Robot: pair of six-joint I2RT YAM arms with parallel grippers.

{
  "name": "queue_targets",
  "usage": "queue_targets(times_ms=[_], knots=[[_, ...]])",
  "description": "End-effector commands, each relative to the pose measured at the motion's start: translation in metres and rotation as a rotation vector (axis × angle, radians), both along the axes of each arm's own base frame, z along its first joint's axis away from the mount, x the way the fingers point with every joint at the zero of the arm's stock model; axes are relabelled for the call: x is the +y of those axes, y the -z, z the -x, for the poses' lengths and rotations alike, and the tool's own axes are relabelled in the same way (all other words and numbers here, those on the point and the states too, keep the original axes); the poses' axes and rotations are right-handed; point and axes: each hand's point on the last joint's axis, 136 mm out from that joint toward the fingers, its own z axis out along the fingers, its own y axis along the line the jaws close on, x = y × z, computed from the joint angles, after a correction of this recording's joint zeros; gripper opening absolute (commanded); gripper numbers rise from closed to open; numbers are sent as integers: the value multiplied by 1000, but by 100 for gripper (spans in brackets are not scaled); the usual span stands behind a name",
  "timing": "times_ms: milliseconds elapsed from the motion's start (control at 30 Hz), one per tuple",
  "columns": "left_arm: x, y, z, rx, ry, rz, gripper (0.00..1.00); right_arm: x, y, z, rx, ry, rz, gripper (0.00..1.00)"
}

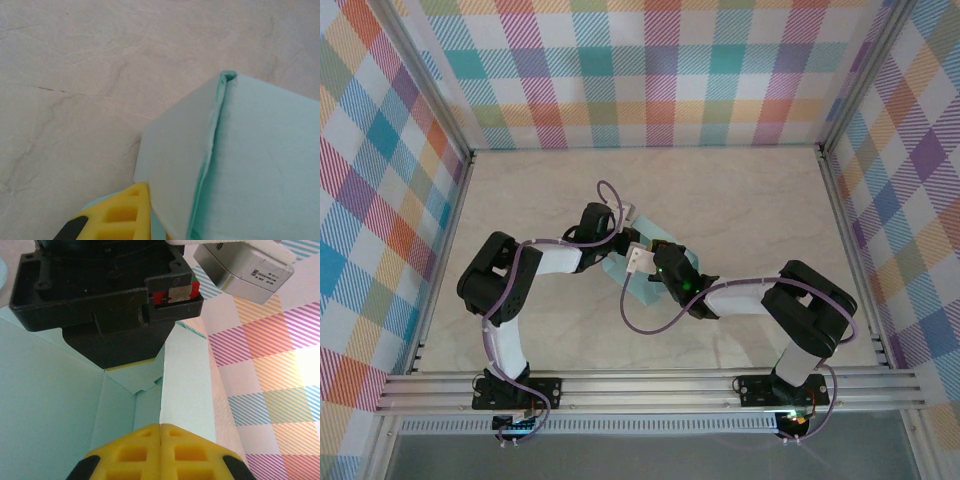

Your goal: Fold the paper box

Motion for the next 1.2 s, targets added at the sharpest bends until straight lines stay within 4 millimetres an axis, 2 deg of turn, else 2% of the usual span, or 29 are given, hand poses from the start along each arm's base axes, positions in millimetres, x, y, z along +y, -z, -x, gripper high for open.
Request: queue_targets(times_ms=[0, 133, 333, 533, 667, 833, 967, 1067, 1167], knots=[[-17, -25, -3, -43, 44, 44, 8, 0, 15, 5, 67, -16, 15, 6], [-16, -24, 0, -39, 64, 13, 7, 0, 11, 5, 63, -12, -1, 15], [-10, -23, 1, -35, 63, -38, 4, -3, -2, 7, 65, 2, -47, 36], [-5, -22, 0, -21, 50, -82, 4, -2, -12, 24, 175, -28, -121, 59], [0, -24, 1, -23, 43, -111, 4, 1, -25, 44, 286, -59, -208, 72], [4, -26, 1, -26, 36, -141, 4, 3, -59, 60, 353, -80, -370, 76], [7, -29, 3, -42, 42, -157, 4, 1, -102, 64, 439, -66, -614, 77], [10, -31, 7, -60, 48, -174, 4, -14, -125, 50, 504, 22, -788, 77], [15, -32, 10, -84, 47, -225, 4, -39, -130, 25, 595, 183, -929, 76]])
